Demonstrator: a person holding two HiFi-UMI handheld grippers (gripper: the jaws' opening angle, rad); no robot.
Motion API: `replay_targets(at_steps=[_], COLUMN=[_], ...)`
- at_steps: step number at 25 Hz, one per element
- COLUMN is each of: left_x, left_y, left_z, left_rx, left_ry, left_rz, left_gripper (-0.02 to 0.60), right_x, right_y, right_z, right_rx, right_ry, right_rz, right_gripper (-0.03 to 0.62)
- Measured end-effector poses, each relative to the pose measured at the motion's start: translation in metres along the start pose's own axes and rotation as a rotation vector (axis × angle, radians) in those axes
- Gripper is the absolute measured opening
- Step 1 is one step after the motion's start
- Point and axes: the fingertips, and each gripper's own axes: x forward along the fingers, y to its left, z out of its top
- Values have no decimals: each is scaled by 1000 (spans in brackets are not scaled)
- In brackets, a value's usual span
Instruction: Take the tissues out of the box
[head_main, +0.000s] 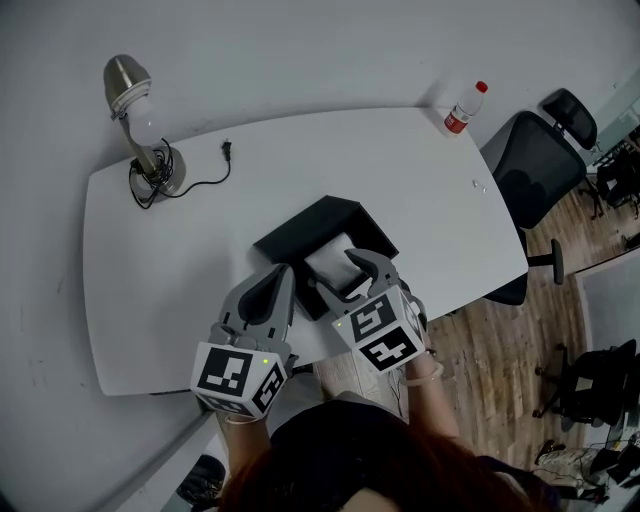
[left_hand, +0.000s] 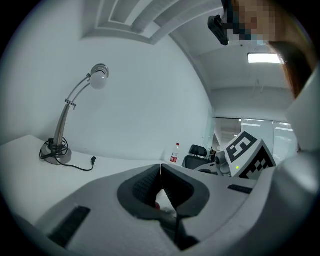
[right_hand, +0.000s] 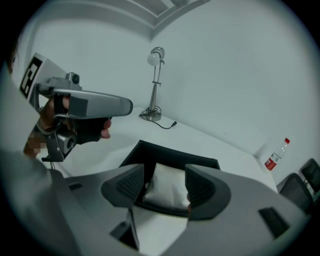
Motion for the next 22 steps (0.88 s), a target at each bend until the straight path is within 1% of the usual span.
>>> replay_targets(at_steps=[8,13,16,22], left_x=[8,9,10,12], left_y=[11,19,22,24], left_z=[-2,-5,-4,-4], left_rx=[-19,-29,-35,-38], left_ry=[8,14,11,11], left_rz=[1,9,13,16], left_gripper=[21,21,21,21], right_x=[25,36,41,47], right_y=[1,2,2,-1], right_z=[-17,-25,-31,-37], right_rx=[-1,3,9,9], right_ry=[154,230,264,315], right_rz=[38,53,59,43], right_gripper=[276,287,291,293])
